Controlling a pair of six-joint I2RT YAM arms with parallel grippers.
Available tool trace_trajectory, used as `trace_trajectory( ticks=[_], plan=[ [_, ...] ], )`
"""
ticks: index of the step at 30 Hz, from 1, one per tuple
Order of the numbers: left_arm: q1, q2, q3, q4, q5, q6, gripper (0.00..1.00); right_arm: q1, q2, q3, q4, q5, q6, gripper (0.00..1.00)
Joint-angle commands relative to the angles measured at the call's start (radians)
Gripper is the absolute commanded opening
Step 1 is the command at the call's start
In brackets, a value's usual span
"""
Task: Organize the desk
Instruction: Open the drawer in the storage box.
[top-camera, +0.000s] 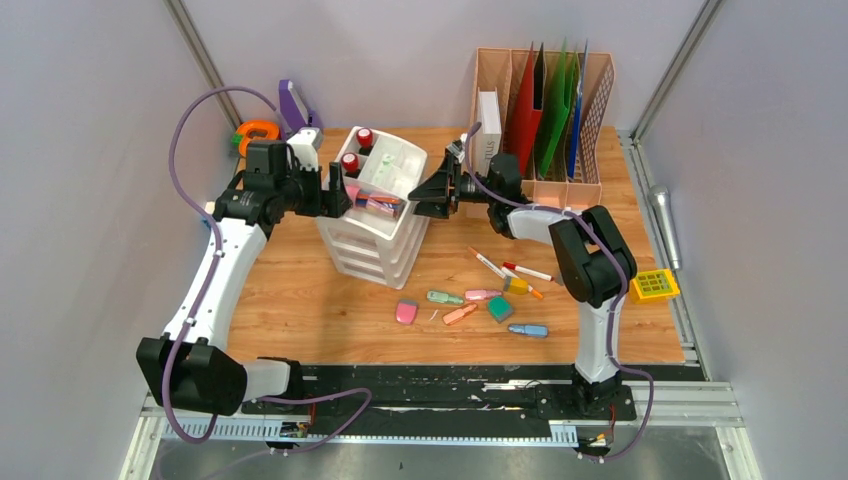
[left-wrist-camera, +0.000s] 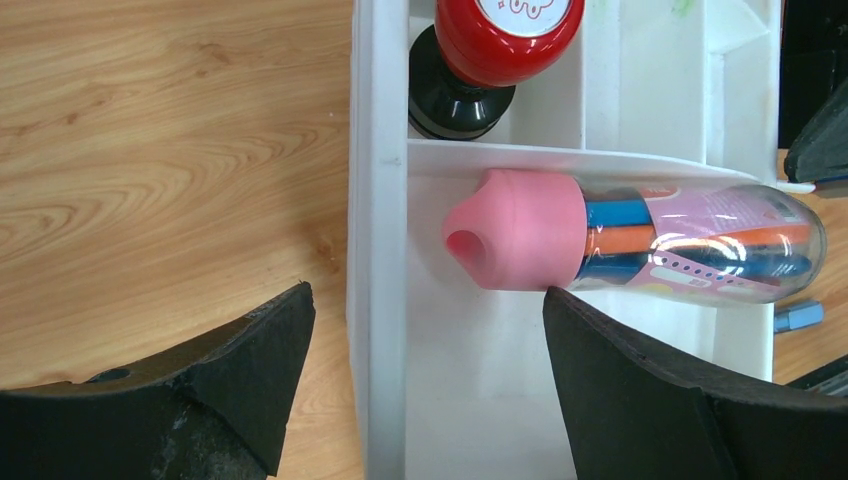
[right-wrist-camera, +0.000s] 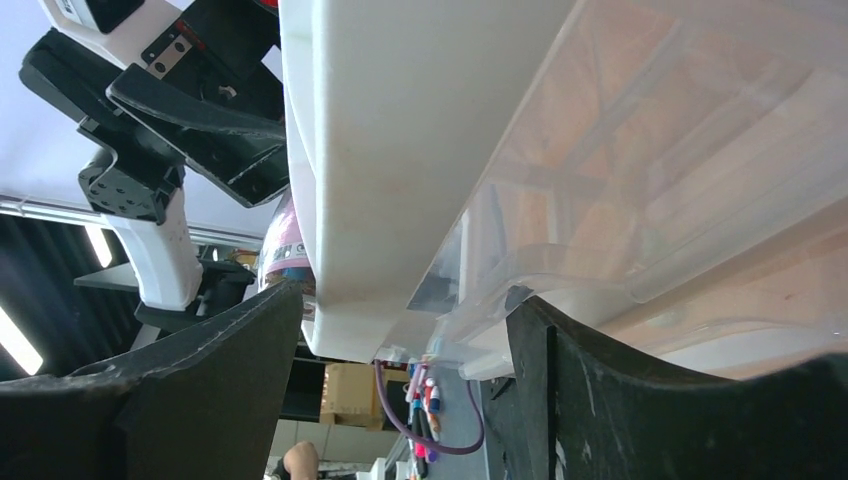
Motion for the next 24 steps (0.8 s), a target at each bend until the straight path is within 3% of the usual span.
trace_trajectory(
  ticks=[1,11,20,24],
  plan=[
    [-0.003,-0.018,-0.019,0.0,0.014,0.011,0.92,0.007,-0.002,-0.018,0.236,0.039,0.135,0.73],
    [-0.003,-0.021,-0.014,0.003,-0.013,0.015,0.92,0.003,-0.009,-0.072,0.258,0.055,0.175,0.54],
    [-0.002,-0.027,-0.011,0.005,-0.059,0.033,0.92,-0.01,-0.025,-0.057,0.131,0.034,0.117,0.25],
    [-0.003,-0.03,-0.009,0.005,-0.079,0.039,0.92,-0.022,-0.048,-0.058,0.025,0.031,0.047,0.17]
  ],
)
